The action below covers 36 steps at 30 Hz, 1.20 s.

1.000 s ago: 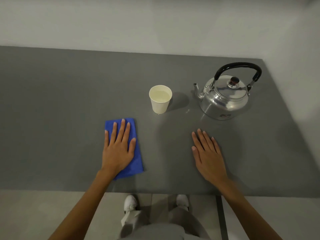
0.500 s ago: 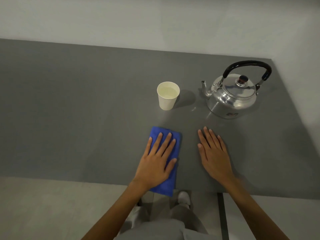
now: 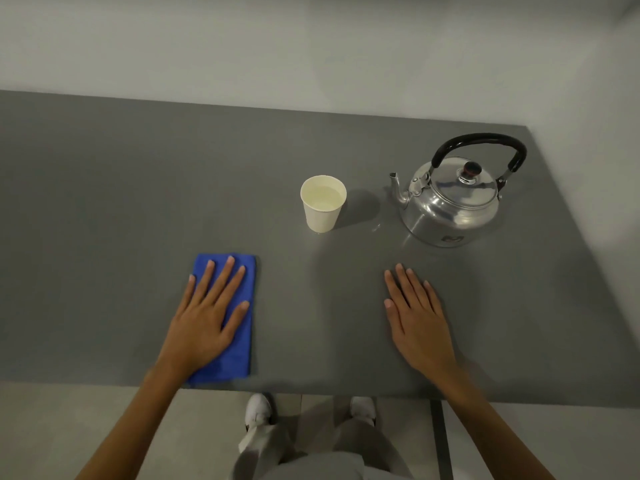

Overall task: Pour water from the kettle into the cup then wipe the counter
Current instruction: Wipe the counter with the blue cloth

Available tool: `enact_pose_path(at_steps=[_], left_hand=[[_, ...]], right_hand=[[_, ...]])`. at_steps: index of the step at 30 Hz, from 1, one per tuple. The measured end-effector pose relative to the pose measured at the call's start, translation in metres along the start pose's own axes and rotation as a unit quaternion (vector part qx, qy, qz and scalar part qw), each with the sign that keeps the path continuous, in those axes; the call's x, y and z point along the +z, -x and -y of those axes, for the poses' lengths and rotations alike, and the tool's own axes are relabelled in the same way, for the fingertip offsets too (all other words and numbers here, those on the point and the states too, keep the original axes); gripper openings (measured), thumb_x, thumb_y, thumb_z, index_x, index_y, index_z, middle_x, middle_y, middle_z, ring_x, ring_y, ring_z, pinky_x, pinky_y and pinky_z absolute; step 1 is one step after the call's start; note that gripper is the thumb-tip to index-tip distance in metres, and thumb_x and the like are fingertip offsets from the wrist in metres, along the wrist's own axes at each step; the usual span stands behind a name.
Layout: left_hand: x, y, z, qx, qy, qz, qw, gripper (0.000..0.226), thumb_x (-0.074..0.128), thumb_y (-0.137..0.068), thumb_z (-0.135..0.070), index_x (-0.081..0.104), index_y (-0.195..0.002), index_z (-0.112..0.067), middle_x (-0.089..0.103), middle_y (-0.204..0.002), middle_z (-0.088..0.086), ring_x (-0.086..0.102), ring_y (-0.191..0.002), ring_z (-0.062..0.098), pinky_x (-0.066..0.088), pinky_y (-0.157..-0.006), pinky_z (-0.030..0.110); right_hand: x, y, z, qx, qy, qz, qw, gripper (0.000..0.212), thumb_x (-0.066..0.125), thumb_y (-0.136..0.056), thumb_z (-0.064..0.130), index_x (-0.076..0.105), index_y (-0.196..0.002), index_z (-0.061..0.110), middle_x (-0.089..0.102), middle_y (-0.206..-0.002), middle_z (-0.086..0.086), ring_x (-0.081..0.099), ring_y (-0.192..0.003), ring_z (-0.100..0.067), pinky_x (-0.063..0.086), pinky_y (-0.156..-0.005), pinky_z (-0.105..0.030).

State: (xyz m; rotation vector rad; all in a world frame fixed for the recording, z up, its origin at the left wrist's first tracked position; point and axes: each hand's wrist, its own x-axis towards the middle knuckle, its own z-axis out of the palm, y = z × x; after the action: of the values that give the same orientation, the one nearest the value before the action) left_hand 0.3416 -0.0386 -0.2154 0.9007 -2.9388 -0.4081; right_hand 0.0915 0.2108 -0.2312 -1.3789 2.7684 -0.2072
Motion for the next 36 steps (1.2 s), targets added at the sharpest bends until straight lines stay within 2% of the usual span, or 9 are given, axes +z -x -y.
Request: enact_pose_path(at_steps=[4, 8, 10, 14, 20, 24, 28, 32, 36], left_hand=[[0.003, -0.046, -0.007, -0.059, -0.006, -0.037, 0.998, 0.075, 0.005, -0.087, -0.063, 0.008, -0.148, -0.021, 0.001, -0.158, 0.001, -0.004, -0.145, 0.023, 0.000, -0.119, 0.045], [0.016, -0.070, -0.048, -0.076, -0.035, -0.020, 0.996, 0.076, 0.007, -0.087, -0.058, 0.008, -0.149, -0.013, 0.001, -0.159, 0.010, -0.005, -0.145, 0.032, -0.001, -0.119, 0.049], [0.024, -0.069, -0.075, -0.049, -0.047, -0.011, 0.998, 0.074, 0.010, -0.089, -0.057, 0.008, -0.149, -0.013, 0.001, -0.158, 0.011, -0.006, -0.145, 0.034, 0.000, -0.119, 0.051], [0.040, -0.042, -0.116, 0.060, -0.051, 0.004, 0.997, 0.068, 0.018, -0.094, -0.056, 0.009, -0.149, -0.017, 0.001, -0.159, 0.007, -0.007, -0.145, 0.031, 0.000, -0.118, 0.052], [0.028, 0.016, -0.072, 0.157, -0.030, 0.031, 0.987, 0.064, 0.024, -0.094, -0.058, 0.008, -0.149, -0.030, 0.007, -0.159, -0.004, -0.002, -0.147, 0.019, 0.003, -0.118, 0.046], [0.004, 0.026, -0.016, 0.102, -0.028, 0.022, 0.994, 0.064, 0.025, -0.091, -0.060, 0.012, -0.148, -0.033, 0.012, -0.158, -0.007, 0.000, -0.146, 0.017, 0.006, -0.118, 0.046], [-0.010, -0.002, 0.015, 0.015, 0.008, 0.009, 1.000, 0.071, 0.016, -0.086, -0.068, 0.009, -0.148, -0.034, 0.004, -0.159, -0.008, -0.006, -0.146, 0.015, 0.001, -0.119, 0.044], [-0.005, -0.050, 0.000, -0.054, 0.012, -0.029, 0.998, 0.085, 0.003, -0.079, -0.075, 0.008, -0.148, -0.027, 0.001, -0.158, -0.004, -0.006, -0.145, 0.019, -0.001, -0.119, 0.044], [0.012, -0.072, -0.051, -0.059, -0.026, -0.024, 0.998, 0.084, 0.011, -0.082, -0.069, 0.008, -0.149, -0.018, 0.002, -0.159, 0.008, -0.004, -0.146, 0.028, -0.001, -0.119, 0.046]], right_hand=[[0.001, 0.001, 0.000, 0.005, 0.005, -0.001, 1.000, 0.054, 0.010, -0.098, 0.038, 0.012, -0.148, 0.019, 0.016, -0.156, -0.003, 0.008, -0.145, -0.016, 0.011, -0.118, -0.040], [0.001, -0.001, 0.001, 0.004, 0.006, -0.006, 1.000, 0.053, 0.012, -0.098, 0.037, 0.014, -0.148, 0.018, 0.017, -0.156, -0.004, 0.010, -0.144, -0.017, 0.013, -0.118, -0.041], [0.001, -0.001, 0.001, 0.003, 0.007, -0.005, 1.000, 0.053, 0.012, -0.098, 0.037, 0.014, -0.148, 0.018, 0.019, -0.156, -0.005, 0.011, -0.144, -0.018, 0.014, -0.118, -0.041], [0.000, -0.001, -0.001, -0.001, 0.003, -0.005, 1.000, 0.054, 0.012, -0.097, 0.038, 0.014, -0.147, 0.017, 0.020, -0.156, -0.006, 0.011, -0.144, -0.018, 0.013, -0.117, -0.040], [0.000, 0.000, -0.002, -0.003, -0.001, -0.009, 1.000, 0.054, 0.012, -0.098, 0.037, 0.017, -0.148, 0.017, 0.021, -0.156, -0.005, 0.012, -0.144, -0.017, 0.013, -0.117, -0.040], [0.000, 0.000, 0.000, 0.000, -0.002, -0.013, 1.000, 0.053, 0.014, -0.098, 0.037, 0.019, -0.147, 0.016, 0.024, -0.155, -0.006, 0.015, -0.144, -0.019, 0.017, -0.117, -0.042], [-0.002, 0.000, 0.001, 0.004, 0.003, -0.014, 1.000, 0.053, 0.015, -0.098, 0.036, 0.021, -0.147, 0.016, 0.025, -0.154, -0.007, 0.016, -0.143, -0.019, 0.018, -0.116, -0.042], [-0.003, 0.000, 0.003, 0.005, 0.006, -0.009, 1.000, 0.054, 0.014, -0.098, 0.036, 0.020, -0.147, 0.016, 0.023, -0.155, -0.006, 0.014, -0.143, -0.019, 0.015, -0.117, -0.041], [-0.003, 0.001, 0.003, 0.009, 0.008, -0.004, 1.000, 0.054, 0.012, -0.098, 0.037, 0.019, -0.147, 0.016, 0.022, -0.155, -0.006, 0.013, -0.144, -0.018, 0.012, -0.117, -0.040]])
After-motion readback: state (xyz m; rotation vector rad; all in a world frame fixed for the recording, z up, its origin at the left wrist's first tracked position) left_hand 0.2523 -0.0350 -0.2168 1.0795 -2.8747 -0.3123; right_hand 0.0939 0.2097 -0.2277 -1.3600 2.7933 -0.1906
